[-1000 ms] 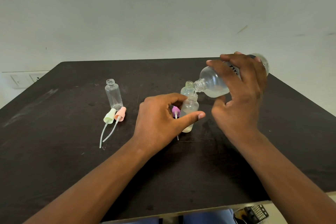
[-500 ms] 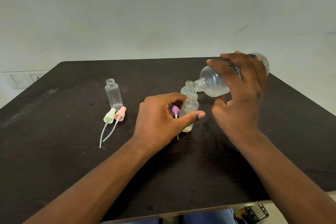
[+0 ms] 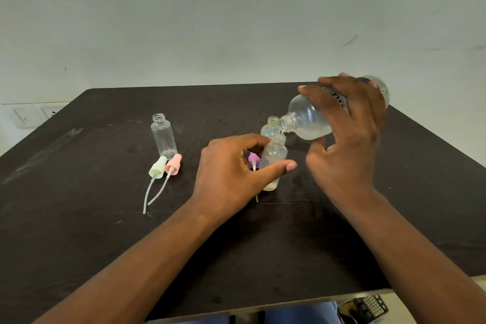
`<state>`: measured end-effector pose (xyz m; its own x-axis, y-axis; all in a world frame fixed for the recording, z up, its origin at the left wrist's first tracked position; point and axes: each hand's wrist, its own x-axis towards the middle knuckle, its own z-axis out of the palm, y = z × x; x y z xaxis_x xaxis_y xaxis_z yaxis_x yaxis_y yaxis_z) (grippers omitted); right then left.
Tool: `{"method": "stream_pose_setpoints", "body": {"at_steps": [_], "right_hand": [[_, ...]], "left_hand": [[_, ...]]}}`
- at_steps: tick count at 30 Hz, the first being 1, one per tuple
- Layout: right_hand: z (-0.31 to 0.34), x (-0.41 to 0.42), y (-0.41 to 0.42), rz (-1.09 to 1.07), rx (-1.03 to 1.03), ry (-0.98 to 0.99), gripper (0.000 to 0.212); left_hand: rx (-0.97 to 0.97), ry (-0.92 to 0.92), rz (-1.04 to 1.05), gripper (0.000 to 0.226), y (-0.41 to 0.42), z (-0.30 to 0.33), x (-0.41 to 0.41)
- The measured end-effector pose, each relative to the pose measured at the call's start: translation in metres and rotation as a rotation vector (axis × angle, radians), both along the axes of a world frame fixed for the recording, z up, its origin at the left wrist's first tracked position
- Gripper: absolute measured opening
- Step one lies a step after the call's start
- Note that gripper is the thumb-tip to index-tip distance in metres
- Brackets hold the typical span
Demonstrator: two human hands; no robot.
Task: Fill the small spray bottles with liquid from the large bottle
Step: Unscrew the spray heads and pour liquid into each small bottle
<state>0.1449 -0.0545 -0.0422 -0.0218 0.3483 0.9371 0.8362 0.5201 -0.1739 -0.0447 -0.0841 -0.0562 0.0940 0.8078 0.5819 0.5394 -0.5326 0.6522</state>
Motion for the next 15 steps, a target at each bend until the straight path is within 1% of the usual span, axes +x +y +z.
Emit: {"method": "stream_pose_setpoints", "body": {"at_steps": [15], "right_hand": [[-0.0001,-0.0002,-0.0003,0.003,-0.002,-0.004,0.077]], "left_hand": [[-0.004,-0.005,0.000,0.046,-0.0003,0.0006,0.0005]]}}
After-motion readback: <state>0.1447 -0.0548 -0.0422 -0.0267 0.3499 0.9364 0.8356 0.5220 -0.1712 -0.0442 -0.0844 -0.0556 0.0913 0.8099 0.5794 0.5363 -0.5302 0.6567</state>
